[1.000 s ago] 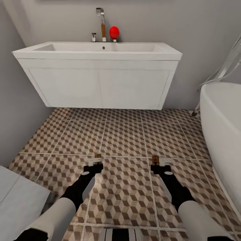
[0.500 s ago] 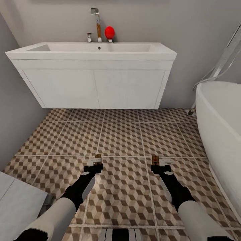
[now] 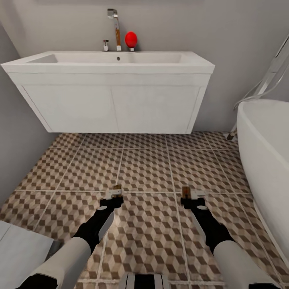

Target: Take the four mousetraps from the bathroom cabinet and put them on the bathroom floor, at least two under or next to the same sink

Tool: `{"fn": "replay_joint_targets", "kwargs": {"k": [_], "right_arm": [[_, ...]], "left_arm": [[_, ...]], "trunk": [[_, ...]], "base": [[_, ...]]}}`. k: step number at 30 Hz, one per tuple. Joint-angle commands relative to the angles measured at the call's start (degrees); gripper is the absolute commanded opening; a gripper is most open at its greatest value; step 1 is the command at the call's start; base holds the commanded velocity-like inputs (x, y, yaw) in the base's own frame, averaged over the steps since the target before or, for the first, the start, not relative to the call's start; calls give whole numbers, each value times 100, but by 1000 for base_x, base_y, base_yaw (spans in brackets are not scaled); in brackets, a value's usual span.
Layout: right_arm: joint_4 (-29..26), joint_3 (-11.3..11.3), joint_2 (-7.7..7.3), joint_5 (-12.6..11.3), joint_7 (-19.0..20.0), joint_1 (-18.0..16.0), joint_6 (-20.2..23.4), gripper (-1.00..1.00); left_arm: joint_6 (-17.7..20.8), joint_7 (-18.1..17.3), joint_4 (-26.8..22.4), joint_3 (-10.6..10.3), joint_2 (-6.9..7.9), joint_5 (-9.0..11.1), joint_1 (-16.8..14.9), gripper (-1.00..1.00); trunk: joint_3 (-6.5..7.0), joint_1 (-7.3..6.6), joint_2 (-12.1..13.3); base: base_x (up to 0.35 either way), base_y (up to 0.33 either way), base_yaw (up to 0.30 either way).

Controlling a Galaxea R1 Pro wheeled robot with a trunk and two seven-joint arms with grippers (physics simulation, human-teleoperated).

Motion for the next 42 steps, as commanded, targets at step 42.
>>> {"fn": "replay_joint_targets", "kwargs": {"k": [42], "right_arm": [[-8, 17, 1, -1, -14, -1, 38, -100]], "left_arm": [[25, 43, -11, -39, 7, 58, -1, -100]], "trunk": [[-4, 2, -2]], "base": [[320, 0, 0]]}}
